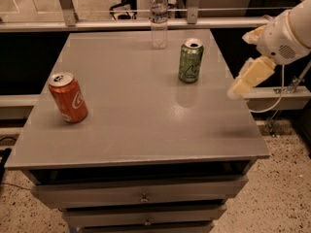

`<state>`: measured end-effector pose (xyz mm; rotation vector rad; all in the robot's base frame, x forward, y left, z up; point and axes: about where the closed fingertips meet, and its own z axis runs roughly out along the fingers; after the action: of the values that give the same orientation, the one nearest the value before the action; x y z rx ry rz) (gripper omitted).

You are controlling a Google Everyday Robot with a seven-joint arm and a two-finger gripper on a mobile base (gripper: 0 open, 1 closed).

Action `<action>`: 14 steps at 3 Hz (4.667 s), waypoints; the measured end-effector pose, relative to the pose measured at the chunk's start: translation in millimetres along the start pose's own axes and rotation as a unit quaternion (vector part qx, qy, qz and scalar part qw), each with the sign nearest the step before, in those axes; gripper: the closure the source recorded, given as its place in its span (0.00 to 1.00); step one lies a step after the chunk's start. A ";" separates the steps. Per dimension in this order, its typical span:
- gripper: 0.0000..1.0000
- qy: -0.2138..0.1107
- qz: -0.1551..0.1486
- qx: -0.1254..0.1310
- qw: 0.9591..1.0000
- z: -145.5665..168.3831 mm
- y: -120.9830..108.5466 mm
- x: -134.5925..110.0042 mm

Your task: Move green can near water bottle

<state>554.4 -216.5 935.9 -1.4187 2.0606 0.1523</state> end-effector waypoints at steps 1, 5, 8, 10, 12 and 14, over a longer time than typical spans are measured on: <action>0.00 -0.063 0.027 -0.001 0.998 31.0 -22.6 -14.8; 0.26 -0.226 0.082 -0.004 0.971 137.5 -50.9 -88.2; 0.99 -0.251 0.092 0.035 0.963 114.5 -73.4 -90.1; 1.00 -0.272 0.084 0.058 0.957 110.9 -98.4 -92.2; 1.00 -0.306 0.077 0.148 0.937 118.3 -215.5 -95.8; 1.00 -0.299 0.077 0.129 0.942 147.7 -233.7 -113.7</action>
Offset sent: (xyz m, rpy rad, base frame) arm 0.0927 0.0678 -0.0310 0.3745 -0.0833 0.0003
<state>847.8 -159.2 937.8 -0.9047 1.6071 0.3215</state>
